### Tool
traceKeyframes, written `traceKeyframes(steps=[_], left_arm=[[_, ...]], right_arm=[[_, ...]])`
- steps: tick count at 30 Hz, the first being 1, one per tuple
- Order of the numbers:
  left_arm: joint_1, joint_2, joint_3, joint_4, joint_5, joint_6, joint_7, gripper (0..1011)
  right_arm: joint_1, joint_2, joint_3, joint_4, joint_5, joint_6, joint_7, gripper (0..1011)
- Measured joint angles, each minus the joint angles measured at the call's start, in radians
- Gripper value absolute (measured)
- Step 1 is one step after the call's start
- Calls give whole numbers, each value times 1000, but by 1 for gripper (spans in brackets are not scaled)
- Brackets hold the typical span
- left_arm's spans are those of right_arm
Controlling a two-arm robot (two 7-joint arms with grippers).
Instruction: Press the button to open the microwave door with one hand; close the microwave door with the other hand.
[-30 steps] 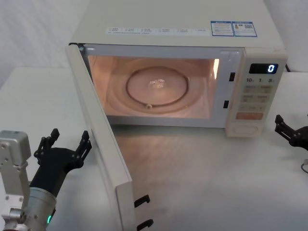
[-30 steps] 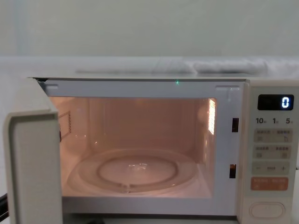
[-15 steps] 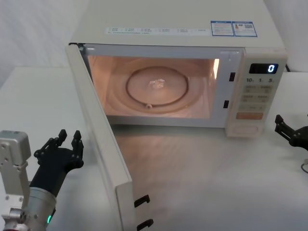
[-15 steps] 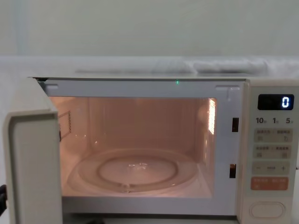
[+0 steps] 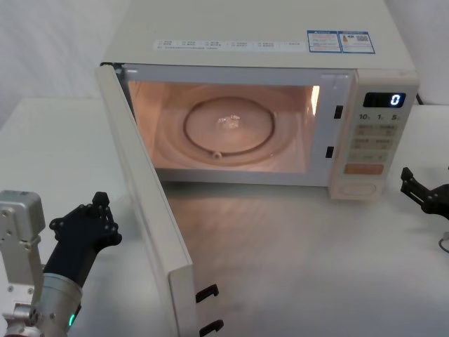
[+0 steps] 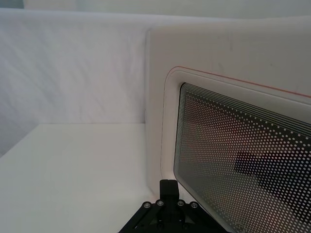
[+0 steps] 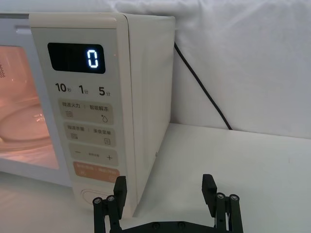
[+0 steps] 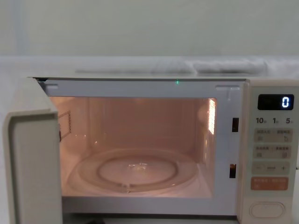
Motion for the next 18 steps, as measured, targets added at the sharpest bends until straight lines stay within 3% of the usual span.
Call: traceKeyframes(steps=[9, 18], left_arm=[[0, 0, 0, 0, 0, 0, 0, 0], [4, -7, -19, 5, -24, -13, -66, 0]], right_arm=[[0, 0, 0, 0, 0, 0, 0, 1002], [0, 0, 0, 0, 0, 0, 0, 1002]])
